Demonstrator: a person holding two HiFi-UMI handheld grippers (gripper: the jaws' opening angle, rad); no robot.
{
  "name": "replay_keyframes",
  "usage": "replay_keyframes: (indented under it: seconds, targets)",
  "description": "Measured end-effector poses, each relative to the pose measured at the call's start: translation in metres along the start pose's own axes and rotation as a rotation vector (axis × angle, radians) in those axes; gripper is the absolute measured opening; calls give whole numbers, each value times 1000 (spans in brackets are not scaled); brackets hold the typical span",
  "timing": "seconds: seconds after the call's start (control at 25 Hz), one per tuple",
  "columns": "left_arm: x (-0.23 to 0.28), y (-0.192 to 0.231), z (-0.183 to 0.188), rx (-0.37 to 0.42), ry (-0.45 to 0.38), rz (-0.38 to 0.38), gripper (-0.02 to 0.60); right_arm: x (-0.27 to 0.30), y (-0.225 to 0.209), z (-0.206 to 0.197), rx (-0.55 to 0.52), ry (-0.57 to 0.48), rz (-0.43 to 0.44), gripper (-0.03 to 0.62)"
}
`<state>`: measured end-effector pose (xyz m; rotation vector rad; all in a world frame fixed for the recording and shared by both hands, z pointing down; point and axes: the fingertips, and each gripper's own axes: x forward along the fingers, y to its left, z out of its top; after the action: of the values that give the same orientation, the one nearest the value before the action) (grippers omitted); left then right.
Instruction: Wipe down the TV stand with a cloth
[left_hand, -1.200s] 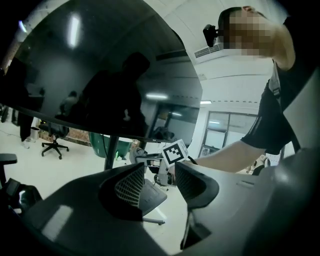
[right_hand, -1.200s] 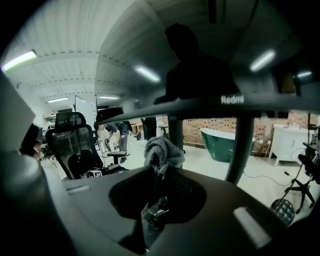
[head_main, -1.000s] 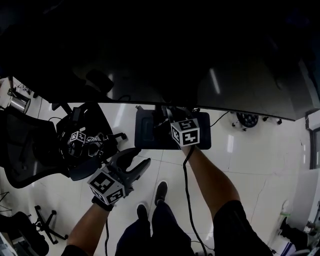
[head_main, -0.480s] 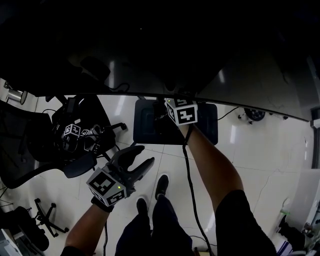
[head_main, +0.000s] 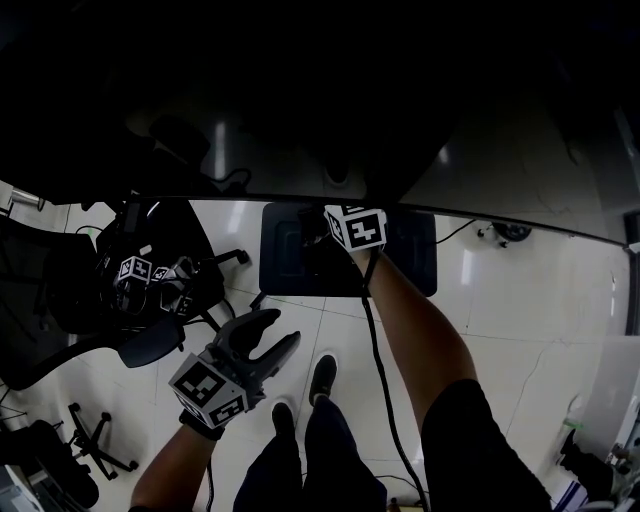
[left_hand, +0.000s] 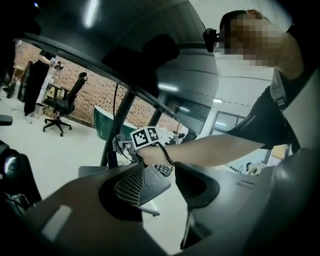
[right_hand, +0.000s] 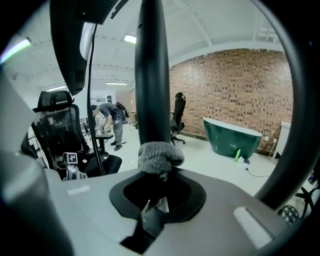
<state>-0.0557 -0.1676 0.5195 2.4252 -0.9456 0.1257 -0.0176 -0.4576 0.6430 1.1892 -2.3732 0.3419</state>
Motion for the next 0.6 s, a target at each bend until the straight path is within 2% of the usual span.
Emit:
replay_keyframes:
  seconds: [0.4,0.6]
  targets:
    - [9,17,-30,-31,34,12,215,36,-7,-52,21,117,33,34]
    - [15,14,-33,-27,49,5,215,28,-13,-51,8,109,38,34]
